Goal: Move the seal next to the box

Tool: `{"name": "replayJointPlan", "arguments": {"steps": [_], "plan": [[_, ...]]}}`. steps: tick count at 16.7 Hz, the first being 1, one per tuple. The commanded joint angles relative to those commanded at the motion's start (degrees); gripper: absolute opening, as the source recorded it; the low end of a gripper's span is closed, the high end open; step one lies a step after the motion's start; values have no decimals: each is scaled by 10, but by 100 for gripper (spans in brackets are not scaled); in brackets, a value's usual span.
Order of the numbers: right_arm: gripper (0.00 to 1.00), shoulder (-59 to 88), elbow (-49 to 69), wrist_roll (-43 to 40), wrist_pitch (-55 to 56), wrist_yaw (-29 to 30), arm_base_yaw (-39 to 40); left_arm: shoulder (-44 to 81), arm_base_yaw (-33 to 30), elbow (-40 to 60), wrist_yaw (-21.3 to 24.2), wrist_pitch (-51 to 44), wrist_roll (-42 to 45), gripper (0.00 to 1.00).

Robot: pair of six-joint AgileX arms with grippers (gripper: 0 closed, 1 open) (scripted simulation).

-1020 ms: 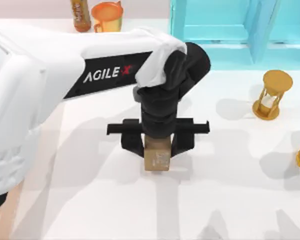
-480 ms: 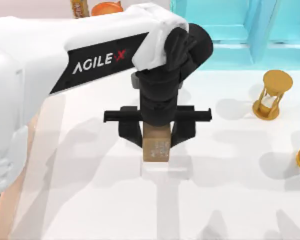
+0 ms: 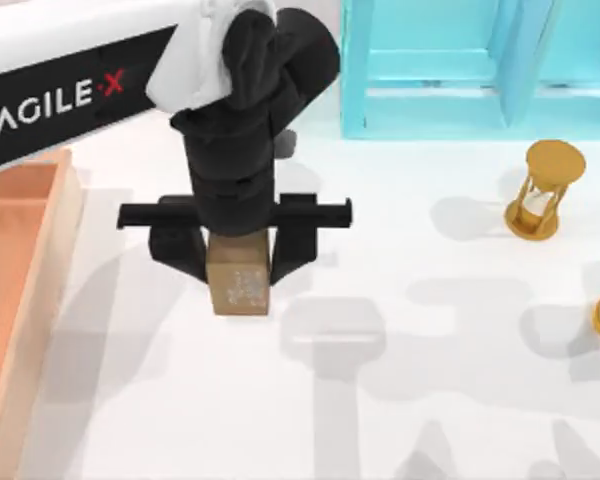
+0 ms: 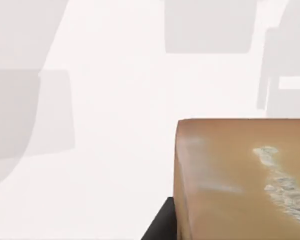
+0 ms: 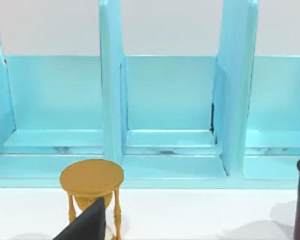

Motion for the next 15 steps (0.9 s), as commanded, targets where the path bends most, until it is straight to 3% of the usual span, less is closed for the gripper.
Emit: {"name": "replayJointPlan", "arguments": {"steps": [15], "plan": [[100,0,0,0,0,0,0,-320,137,-233,0,-83,132,0]]}}
